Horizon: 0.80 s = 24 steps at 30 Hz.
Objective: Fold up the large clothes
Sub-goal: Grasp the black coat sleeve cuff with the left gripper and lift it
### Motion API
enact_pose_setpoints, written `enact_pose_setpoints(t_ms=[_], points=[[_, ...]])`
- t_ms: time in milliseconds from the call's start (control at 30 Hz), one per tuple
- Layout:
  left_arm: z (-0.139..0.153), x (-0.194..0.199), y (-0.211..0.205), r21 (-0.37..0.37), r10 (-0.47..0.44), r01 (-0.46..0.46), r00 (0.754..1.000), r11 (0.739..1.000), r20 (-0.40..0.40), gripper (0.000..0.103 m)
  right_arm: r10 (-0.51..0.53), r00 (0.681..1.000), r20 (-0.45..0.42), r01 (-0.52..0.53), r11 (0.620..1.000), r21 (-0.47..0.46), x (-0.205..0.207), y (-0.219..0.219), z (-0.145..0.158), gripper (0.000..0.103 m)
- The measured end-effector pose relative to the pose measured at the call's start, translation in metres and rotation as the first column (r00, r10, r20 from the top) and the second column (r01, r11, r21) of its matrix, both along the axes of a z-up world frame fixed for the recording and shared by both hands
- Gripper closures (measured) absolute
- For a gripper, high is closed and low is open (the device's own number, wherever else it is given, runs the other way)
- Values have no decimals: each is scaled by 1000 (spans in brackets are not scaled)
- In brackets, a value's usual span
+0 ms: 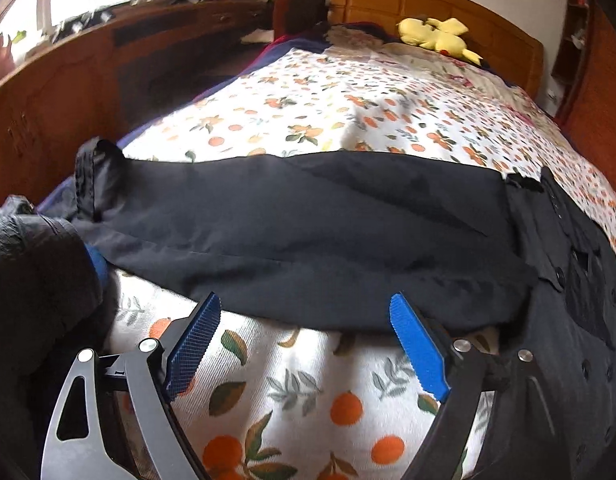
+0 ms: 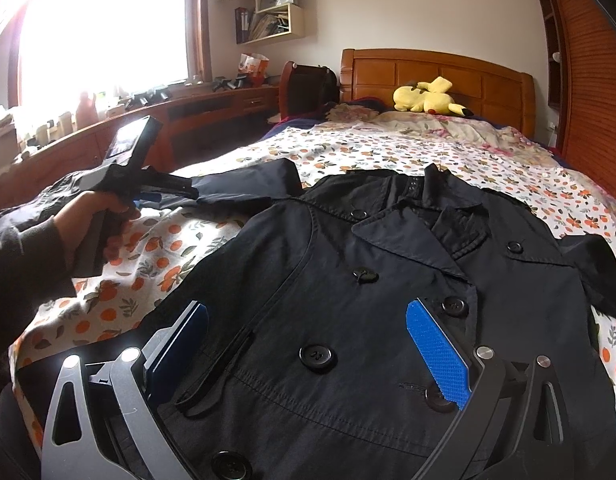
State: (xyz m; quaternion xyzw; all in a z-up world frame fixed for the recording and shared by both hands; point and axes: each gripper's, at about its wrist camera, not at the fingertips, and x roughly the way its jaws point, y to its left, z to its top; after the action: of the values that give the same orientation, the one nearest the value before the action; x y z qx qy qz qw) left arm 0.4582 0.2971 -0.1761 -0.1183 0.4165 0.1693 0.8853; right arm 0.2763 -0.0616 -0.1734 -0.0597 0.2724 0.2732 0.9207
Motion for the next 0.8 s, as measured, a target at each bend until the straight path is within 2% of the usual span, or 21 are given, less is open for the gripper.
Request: enact_pose_setpoints(t_ms=[133,233,267,400,467,567,600,667,800], points=[[-12,5,13,-85,43,-45,999,995,-21,16,3,1000,-1,-3,1000,5,0,-1,0,7],[-18,5,19,-154,65,-67,998,986,-20,23,4,1000,0,-4,1000,7,-1,-1,0,7],[-19,5,21,-161,84,-86,996,983,-15,27,4,1000,0,-4,1000,7,-1,-1,0,7],[-16,12,22,-204,106,-104,994,973,-1,63,5,1000,-3,-5,1000,7,-1,-2,0,7],[-17,19,20,-222,101,-104,995,969,-25,70,5,1000,-6,-4,1000,10,-1,-2,1,7],[-16,22,19,-237,126,-132,991,963,-41,74,4,1000,-2,-4,1000,14,-1,-3,2,7],[-16,22,18,-241,130,-136,991,961,-42,82,5,1000,0,-5,1000,12,-2,-3,2,7],[-11,21,13,-201,129,-135,991,970,-41,90,5,1000,5,-6,1000,11,-2,-2,3,7],[19,14,-4,-114,110,-107,994,988,21,100,6,1000,20,-6,1000,2,-5,-2,4,7]])
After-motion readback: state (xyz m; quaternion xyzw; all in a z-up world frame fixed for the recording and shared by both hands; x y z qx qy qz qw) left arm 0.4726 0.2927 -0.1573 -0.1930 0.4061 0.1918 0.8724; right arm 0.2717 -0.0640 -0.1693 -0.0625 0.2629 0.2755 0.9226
